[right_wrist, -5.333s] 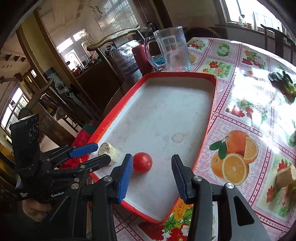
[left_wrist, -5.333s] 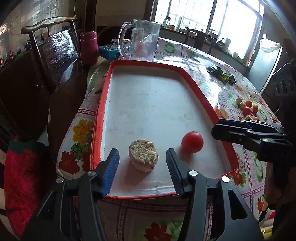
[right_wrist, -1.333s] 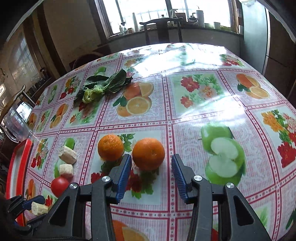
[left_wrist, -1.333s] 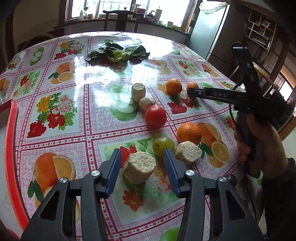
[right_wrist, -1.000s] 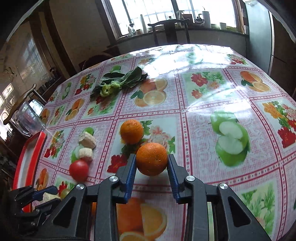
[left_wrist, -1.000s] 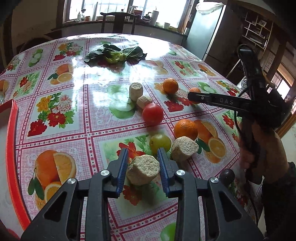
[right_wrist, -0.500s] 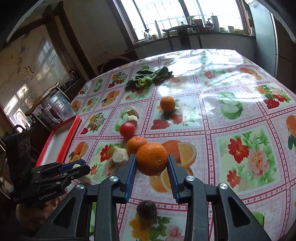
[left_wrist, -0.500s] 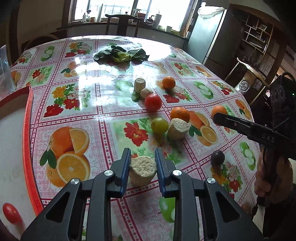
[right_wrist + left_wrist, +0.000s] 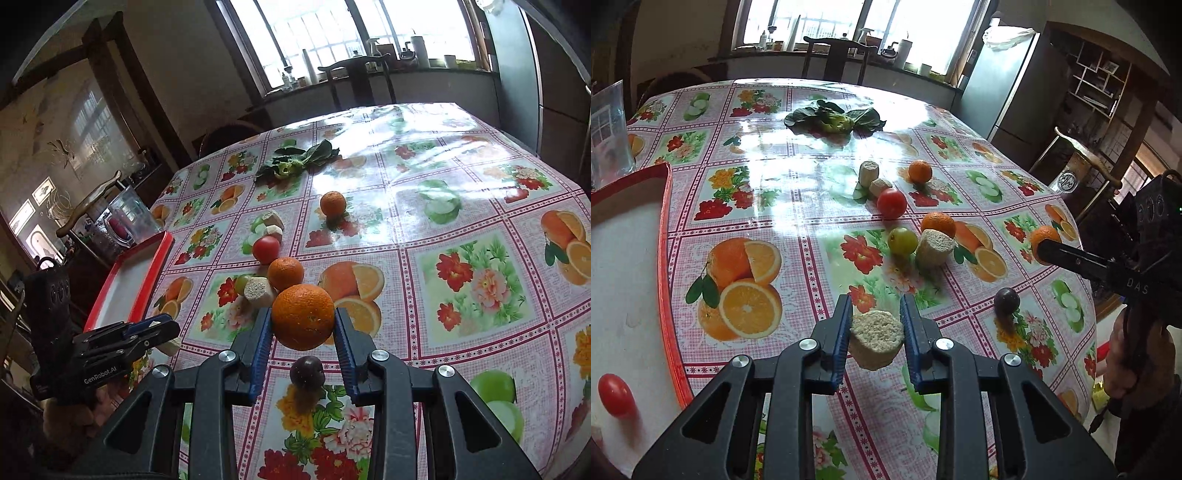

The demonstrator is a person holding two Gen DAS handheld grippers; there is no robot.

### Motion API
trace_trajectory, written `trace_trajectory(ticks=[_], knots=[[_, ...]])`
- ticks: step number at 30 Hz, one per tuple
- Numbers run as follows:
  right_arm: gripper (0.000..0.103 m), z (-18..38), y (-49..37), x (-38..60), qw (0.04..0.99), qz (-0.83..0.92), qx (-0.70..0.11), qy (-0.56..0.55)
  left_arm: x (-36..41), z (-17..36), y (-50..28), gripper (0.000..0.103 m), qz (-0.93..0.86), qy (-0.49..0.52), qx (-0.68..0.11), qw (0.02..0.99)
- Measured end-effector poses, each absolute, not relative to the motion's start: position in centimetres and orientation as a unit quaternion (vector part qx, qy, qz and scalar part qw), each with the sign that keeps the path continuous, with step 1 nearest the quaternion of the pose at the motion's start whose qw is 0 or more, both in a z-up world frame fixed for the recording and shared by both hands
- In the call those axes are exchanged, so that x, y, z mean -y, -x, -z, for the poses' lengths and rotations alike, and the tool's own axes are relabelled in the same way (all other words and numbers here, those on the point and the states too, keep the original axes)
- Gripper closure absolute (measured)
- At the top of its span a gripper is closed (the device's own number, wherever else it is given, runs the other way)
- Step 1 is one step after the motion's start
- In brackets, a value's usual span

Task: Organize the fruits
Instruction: 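Carry the cylinder and orange to the tray and release both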

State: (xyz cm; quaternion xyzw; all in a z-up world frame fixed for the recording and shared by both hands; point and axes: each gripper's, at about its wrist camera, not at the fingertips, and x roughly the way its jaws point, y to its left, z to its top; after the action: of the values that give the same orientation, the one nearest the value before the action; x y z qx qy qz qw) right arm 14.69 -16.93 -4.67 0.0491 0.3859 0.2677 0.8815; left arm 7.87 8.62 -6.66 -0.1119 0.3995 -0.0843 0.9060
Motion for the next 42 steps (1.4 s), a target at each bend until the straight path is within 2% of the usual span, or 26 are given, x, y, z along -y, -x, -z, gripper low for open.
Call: trace_trajectory(ticks=[12, 23, 42], knots=[[0.07, 2.9, -11.7, 17.6, 0.883, -0.287, -0.364, -0.066, -10.5, 5.7, -4.9, 0.079, 0.078, 0.128, -0.389, 0.909], [0.07, 3.6, -11.3, 16.5, 0.874, -0.304, -0.373, -0.073, -10.9, 5.8, -3.9, 0.079, 0.07, 0.132, -0.392, 0.908], [0.07, 3.6, -10.3, 9.6, 0.852, -0.356, -0.381, -0.044, -15.4, 3.1, -0.8, 0.079, 0.038, 0.143, -0.357, 0.922]])
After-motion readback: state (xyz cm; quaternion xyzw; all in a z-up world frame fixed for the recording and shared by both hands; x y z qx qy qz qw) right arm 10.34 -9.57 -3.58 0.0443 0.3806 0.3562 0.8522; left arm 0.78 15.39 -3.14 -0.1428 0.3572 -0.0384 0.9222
